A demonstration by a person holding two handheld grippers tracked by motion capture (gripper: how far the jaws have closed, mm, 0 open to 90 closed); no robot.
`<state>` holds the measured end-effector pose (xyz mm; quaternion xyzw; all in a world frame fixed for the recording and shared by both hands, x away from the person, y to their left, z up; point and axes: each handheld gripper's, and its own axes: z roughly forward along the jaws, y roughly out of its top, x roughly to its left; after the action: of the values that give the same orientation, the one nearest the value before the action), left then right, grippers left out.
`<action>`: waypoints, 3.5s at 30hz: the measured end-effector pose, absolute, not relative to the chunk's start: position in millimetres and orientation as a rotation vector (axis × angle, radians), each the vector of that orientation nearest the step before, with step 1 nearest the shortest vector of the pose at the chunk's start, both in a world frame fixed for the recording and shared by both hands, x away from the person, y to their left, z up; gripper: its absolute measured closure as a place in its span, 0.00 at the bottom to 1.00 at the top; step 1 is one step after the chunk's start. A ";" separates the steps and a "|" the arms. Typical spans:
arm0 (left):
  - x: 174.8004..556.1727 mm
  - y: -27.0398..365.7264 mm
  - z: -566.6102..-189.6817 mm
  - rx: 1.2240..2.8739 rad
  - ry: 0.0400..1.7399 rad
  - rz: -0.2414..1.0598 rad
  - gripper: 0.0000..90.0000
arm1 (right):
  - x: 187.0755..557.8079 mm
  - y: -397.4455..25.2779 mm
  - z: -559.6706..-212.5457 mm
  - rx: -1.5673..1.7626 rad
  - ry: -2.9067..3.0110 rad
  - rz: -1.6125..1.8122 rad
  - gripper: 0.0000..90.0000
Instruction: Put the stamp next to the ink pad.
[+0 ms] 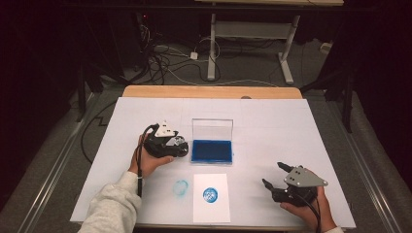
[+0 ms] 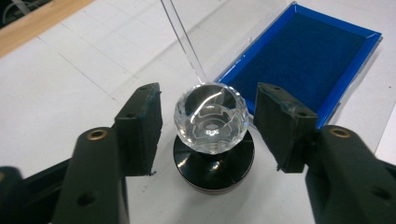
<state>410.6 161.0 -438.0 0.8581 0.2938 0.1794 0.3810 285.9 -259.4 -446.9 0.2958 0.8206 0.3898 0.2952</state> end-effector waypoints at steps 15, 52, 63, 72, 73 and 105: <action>403.6 168.2 -423.8 2.072 0.773 0.555 0.19 | 285.8 -259.1 -447.0 0.784 2.185 1.039 0.30; 353.2 160.1 -385.4 2.054 0.542 0.661 0.19 | 280.9 -255.4 -442.5 0.759 2.174 1.054 0.30; 334.9 166.1 -383.0 2.045 0.496 0.667 0.19 | 279.8 -253.8 -441.6 0.753 2.171 1.056 0.30; 322.6 175.0 -391.3 2.040 0.462 0.688 0.19 | 278.8 -252.6 -440.9 0.747 2.164 1.059 0.30; 321.6 176.1 -392.6 2.041 0.457 0.693 0.19 | 278.7 -252.4 -440.8 0.746 2.164 1.059 0.30; 290.8 211.3 -455.4 2.092 0.582 0.710 0.19 | 277.4 -254.1 -442.1 0.755 2.157 1.060 0.30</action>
<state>290.8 211.3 -455.4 0.8329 0.2317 0.2827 0.4156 277.4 -254.1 -442.1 0.2852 0.8152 0.4005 0.3063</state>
